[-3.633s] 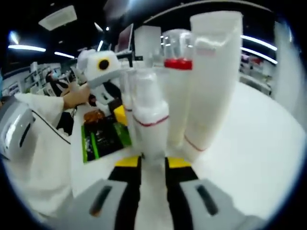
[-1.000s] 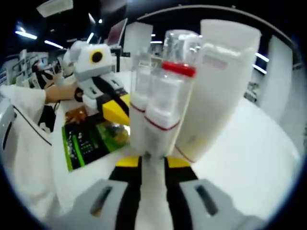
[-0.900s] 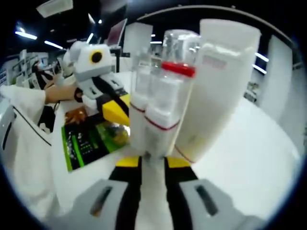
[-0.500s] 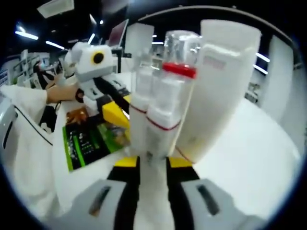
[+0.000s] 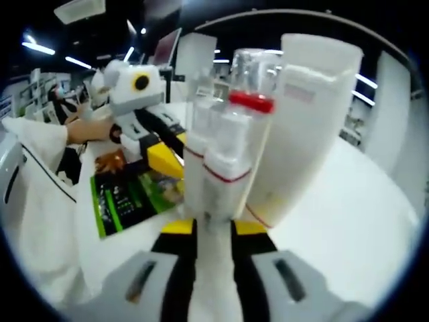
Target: Arrange the skincare products in the storage area until every visible bottle or jar stands upright without overlapping.
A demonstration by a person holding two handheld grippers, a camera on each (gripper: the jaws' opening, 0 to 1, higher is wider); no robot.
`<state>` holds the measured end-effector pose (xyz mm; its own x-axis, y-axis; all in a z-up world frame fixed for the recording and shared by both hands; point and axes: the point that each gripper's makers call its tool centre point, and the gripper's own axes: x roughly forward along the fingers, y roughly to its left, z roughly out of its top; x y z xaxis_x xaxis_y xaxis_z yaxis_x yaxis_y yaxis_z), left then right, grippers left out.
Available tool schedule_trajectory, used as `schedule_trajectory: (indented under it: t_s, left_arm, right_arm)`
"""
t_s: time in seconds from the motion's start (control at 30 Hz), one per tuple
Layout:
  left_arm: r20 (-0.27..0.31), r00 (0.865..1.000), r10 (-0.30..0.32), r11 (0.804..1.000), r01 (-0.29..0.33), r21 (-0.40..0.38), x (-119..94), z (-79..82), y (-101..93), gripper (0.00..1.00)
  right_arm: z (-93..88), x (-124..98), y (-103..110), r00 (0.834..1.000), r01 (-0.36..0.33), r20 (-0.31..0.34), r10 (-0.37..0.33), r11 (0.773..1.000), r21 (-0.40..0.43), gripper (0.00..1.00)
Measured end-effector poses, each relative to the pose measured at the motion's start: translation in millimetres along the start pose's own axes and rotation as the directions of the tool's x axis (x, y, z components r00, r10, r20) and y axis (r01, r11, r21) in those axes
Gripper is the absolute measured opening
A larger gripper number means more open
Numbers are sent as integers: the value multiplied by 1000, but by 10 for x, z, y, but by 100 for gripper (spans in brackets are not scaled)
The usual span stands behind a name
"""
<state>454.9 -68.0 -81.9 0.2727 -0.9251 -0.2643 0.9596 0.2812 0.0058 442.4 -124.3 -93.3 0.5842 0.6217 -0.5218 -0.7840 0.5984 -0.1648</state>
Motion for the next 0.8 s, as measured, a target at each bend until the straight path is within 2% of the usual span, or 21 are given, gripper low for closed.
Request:
schedule_trajectory:
  t_s: [0.23, 0.8]
  left_arm:
    - [-9, 1000, 5, 1000, -5, 0, 0, -32, 12, 11]
    - [-17, 999, 36, 999, -36, 6, 12, -55, 115, 11]
  right_arm:
    - [3, -11, -21, 1000, -3, 15, 3, 1000, 10, 14]
    - [0, 7, -7, 1000, 0, 4, 0, 1000, 2, 15]
